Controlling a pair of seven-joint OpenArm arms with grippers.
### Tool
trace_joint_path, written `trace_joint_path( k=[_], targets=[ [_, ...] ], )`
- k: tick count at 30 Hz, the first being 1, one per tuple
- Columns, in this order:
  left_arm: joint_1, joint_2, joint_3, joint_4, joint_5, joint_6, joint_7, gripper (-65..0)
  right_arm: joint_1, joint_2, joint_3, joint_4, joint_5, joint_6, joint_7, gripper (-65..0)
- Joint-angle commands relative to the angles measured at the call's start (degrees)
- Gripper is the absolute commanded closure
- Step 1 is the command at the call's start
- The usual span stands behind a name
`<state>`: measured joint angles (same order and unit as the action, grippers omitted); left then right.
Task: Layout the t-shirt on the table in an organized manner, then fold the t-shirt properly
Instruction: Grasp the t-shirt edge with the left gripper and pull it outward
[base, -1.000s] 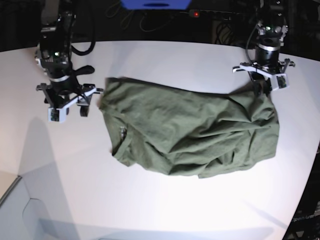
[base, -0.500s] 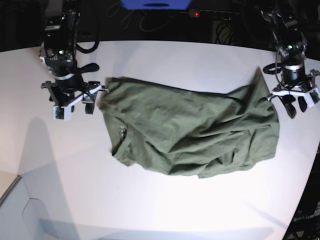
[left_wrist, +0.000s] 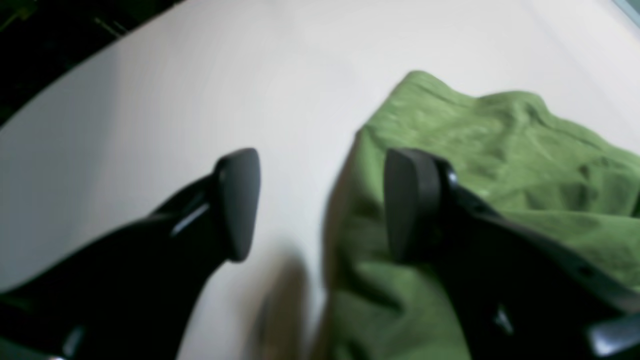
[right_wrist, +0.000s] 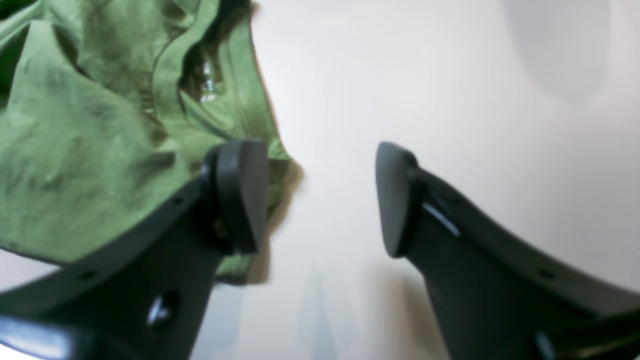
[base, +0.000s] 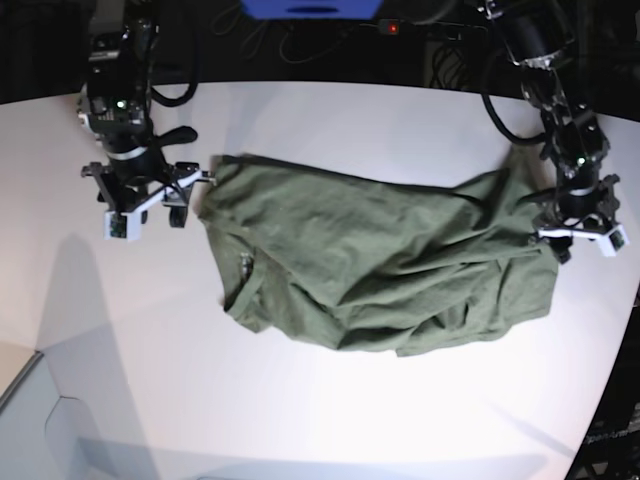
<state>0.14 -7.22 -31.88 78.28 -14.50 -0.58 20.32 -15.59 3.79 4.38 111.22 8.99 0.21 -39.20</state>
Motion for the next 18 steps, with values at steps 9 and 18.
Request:
trace_joint_path(
  k=[9, 18],
  targets=[
    [-4.0, -2.9, 6.3, -7.7, -0.6, -0.2, -1.4, -22.8, 0.8, 0.4, 0.1, 0.9, 0.0, 0.1, 1.4, -33.9],
    [1.2, -2.8, 3.2, 0.5, -0.7, -0.2, -1.3, -0.1, 8.9, 2.4, -3.5, -3.9, 0.0, 0.2, 1.2, -34.4]
  ],
)
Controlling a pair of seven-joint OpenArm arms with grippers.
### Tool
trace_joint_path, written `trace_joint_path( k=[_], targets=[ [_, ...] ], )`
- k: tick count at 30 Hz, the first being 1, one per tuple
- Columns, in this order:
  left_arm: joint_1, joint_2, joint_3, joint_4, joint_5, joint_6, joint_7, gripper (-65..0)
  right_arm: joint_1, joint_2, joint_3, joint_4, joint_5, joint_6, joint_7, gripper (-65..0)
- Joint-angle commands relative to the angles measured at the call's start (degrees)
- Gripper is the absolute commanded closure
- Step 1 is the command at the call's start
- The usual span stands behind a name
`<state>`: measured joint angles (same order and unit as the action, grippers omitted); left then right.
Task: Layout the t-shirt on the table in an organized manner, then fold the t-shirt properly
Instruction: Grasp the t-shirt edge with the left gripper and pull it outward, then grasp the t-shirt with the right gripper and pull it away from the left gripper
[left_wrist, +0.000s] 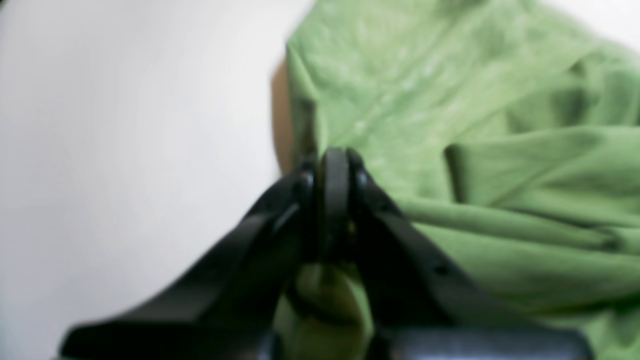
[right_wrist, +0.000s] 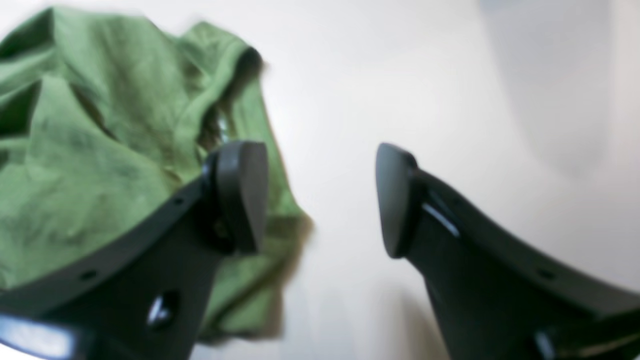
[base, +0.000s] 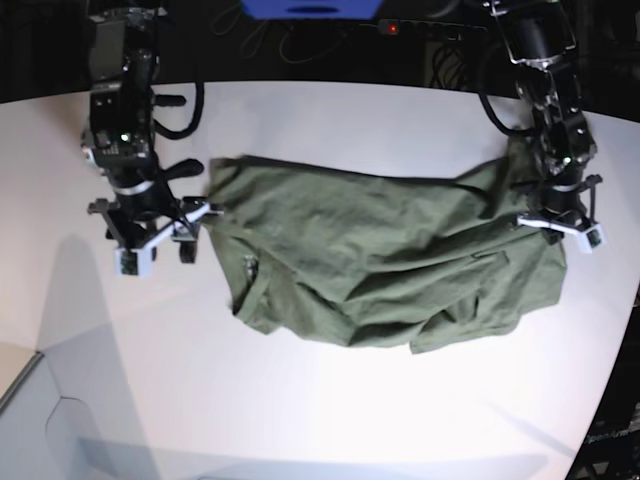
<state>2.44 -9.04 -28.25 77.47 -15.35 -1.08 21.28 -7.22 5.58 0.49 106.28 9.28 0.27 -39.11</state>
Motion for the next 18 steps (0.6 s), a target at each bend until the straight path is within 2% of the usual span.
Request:
trace_joint_path(
  k=[1, 4, 11, 14, 18],
  targets=[
    [-0.3, -0.9, -1.5, 3.5, 0.2, 0.3, -2.0, -0.2, 1.9, 1.1, -0.7, -0.7, -0.3, 0.1, 0.8, -34.5],
    [0.9, -0.9, -2.8, 7.3, 0.2, 0.3, -1.9, -0.2, 8.4, 1.7, -4.3, -8.1, -0.3, 0.1, -0.7, -34.5],
    [2.4, -1.0, -3.0, 7.9, 0.7, 0.3, -1.8, -0.2, 19.6, 1.2, -13.5, -23.2, -0.1, 0.1, -0.5, -34.5],
    [4.0, -0.9, -3.0, 7.9, 0.4, 0.3, -1.8, -0.2, 21.8, -0.8, -18.1, -25.9, -0.1, 0.1, -0.3, -34.5],
    [5.1, -0.9, -3.0, 7.9, 0.4, 0.4, -1.8, -0.2, 24.1, -3.7, -19.0, -30.6, -0.1, 0.1, -0.1, -34.5]
  ],
)
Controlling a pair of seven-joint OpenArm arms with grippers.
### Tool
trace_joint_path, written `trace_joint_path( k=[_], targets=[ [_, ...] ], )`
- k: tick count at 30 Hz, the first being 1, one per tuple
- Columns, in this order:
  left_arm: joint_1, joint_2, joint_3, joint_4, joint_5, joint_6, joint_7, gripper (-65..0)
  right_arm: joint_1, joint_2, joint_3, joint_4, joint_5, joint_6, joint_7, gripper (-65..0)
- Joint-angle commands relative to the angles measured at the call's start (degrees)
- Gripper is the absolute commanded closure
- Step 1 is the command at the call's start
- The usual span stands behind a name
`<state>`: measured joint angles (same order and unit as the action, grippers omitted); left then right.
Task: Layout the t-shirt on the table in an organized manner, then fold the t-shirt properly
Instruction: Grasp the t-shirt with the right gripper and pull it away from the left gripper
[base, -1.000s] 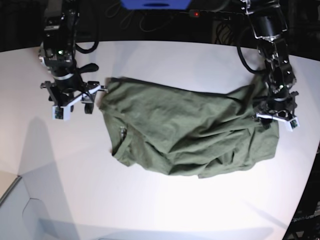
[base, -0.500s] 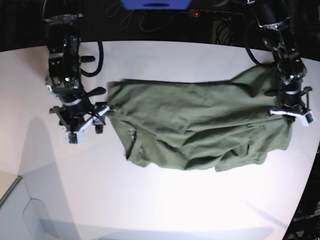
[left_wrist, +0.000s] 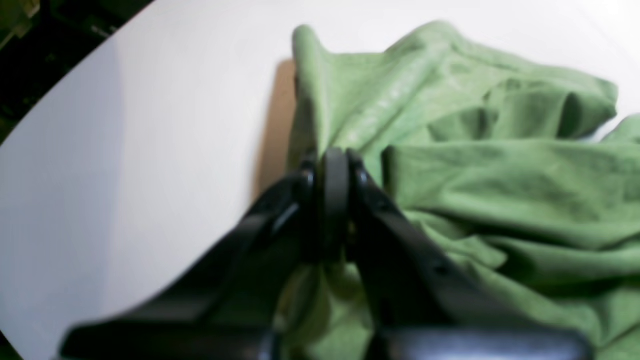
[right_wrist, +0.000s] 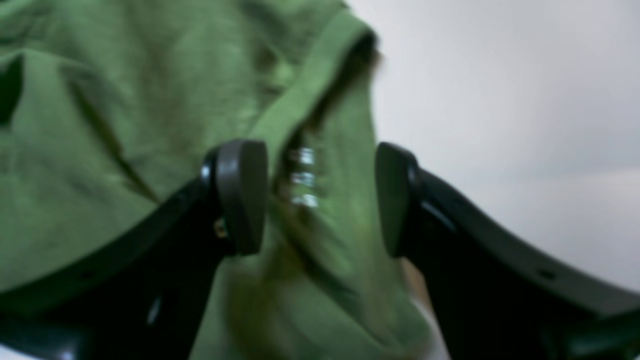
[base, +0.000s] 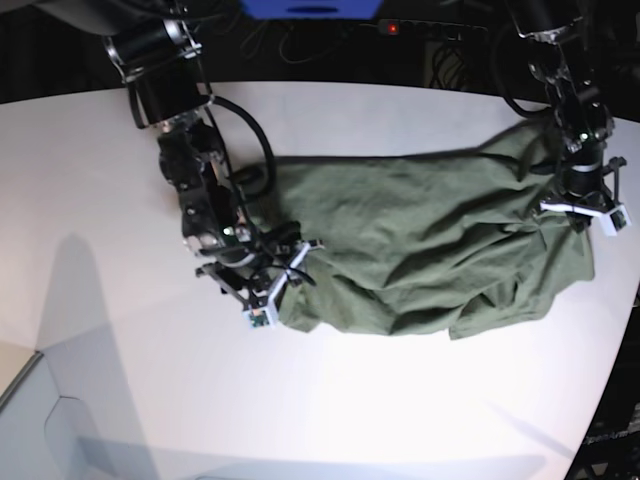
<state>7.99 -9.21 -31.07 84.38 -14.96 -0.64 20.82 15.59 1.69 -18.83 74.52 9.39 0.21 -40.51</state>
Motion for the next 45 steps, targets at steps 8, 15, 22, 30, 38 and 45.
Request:
trace_joint_path(
  k=[8, 15, 22, 30, 38, 45],
  targets=[
    [1.1, -0.7, -0.2, 1.0, -0.1, 0.0, -1.8, -0.2, 3.6, -1.0, 0.3, -11.5, -0.2, 0.2, 12.2, -34.2],
    [2.8, -0.7, -0.3, 4.7, -0.1, 0.1, -1.5, -0.2, 3.6, -0.9, 0.3, -12.9, -0.4, 0.2, 13.8, -14.4],
    [7.7, 3.8, -4.8, 19.8, -0.1, 0.2, -1.3, -0.2, 6.0, 2.4, 1.8, -15.7, -0.6, -0.2, 13.9, 0.0],
    [10.7, 9.7, -12.0, 26.4, -0.2, 0.0, -1.3, -0.2, 10.0, 4.8, 14.9, -18.5, -0.6, -0.3, 13.8, 0.0],
    [13.8, 11.7, -8.1, 21.8, -0.2, -0.1, -1.3, -0.2, 9.9, 5.2, 30.7, -10.8, -0.6, -0.3, 13.6, 0.0],
    [19.7, 11.5, 1.9, 21.8, -0.2, -0.1, -1.3, -0.3, 4.6, 4.9, 38.5, -4.9, -0.6, -0.3, 13.6, 0.0]
  ],
)
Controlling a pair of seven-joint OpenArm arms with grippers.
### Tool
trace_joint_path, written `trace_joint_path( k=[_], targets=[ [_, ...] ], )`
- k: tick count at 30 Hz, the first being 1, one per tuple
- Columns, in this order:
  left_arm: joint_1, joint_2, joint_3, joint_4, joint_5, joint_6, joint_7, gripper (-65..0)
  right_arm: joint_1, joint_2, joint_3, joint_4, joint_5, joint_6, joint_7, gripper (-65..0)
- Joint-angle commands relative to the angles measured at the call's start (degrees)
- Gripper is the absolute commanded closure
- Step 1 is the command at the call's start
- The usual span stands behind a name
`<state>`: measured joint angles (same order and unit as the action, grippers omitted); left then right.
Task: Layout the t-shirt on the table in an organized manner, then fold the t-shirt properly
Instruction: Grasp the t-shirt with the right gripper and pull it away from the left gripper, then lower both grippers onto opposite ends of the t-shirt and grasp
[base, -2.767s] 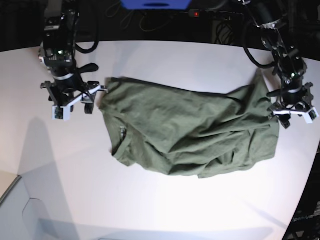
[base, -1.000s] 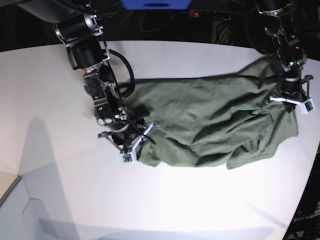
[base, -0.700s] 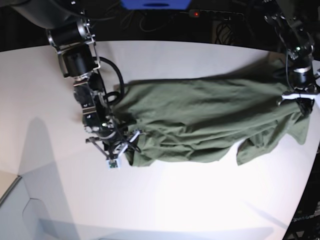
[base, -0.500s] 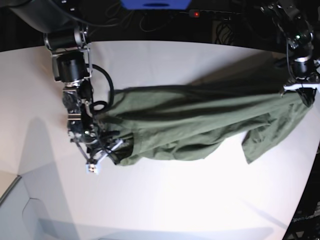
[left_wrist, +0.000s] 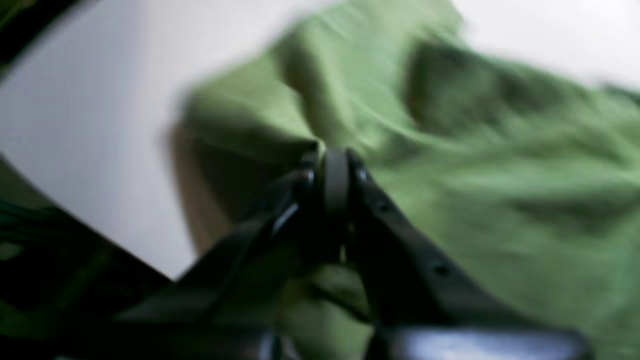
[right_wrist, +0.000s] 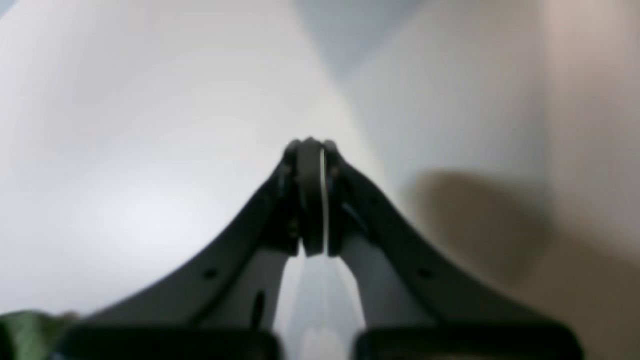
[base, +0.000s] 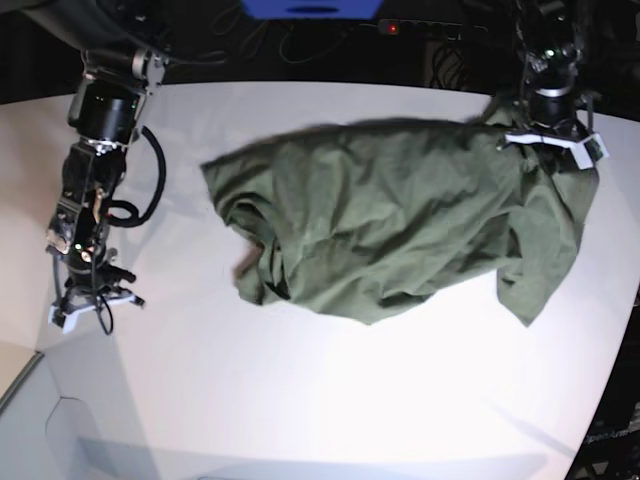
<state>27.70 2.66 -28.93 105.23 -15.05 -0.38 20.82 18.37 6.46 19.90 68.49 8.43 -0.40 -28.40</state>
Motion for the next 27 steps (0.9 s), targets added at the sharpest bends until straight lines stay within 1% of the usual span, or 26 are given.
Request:
trace_joint_path(
  k=[1, 4, 7, 9, 11, 14, 16, 17, 20, 24, 27],
  targets=[
    [0.7, -0.3, 0.6, 0.9, -0.1, -0.4, -1.3, -0.4, 1.6, 0.1, 0.4, 1.1, 0.4, 0.4, 1.5, 0.0],
    [2.2, -0.3, 2.0, 1.6, -0.1, -0.4, -1.3, -0.4, 0.0, 0.2, 1.2, 1.5, 0.6, 0.4, 1.5, 0.0],
    [1.7, -0.5, 2.2, 1.0, -0.1, -0.4, -1.3, -0.6, -1.4, 0.2, 1.2, 2.6, 0.7, 0.4, 1.4, 0.0],
    [0.8, -0.5, 2.0, 1.0, -0.1, -0.4, -1.2, -2.6, -3.5, 0.0, 1.1, 5.0, 0.7, 0.5, -0.5, 0.0],
    [0.6, -0.5, 1.8, 1.3, -0.1, -0.3, 0.7, -8.4, -4.5, -1.3, 1.1, 7.5, 0.8, 0.7, -2.8, 0.0],
    [-0.6, -0.4, 1.7, 2.0, -0.1, -0.3, 4.0, -20.4, -5.7, -2.7, 1.0, 11.4, 0.8, 0.7, -5.2, 0.0],
    [-0.5, -0.4, 1.6, 3.1, -0.1, -0.3, 4.9, -26.2, -6.4, -2.8, 0.7, 13.6, 0.8, 0.7, -6.2, 0.0],
    [-0.5, -0.4, 1.6, 4.1, -0.1, -0.1, 4.9, -27.9, -6.6, -2.8, 0.0, 14.1, 0.8, 0.7, -6.5, 0.0],
    [-0.4, -0.1, -1.1, 7.7, -0.2, -0.3, 5.2, -29.9, -7.2, -2.5, -2.0, 15.0, 0.8, 0.7, -7.0, 0.0],
    [-2.0, 1.1, -5.8, 10.1, -0.6, -0.3, 4.8, -29.9, -7.8, -2.4, -2.3, 14.9, 0.8, 0.7, -7.0, 0.0],
    [-4.8, 0.7, -9.8, 9.5, -3.7, -0.3, 5.2, -29.9, -8.1, -2.4, -2.3, 14.9, 0.8, 0.7, -7.0, 0.0]
  ],
)
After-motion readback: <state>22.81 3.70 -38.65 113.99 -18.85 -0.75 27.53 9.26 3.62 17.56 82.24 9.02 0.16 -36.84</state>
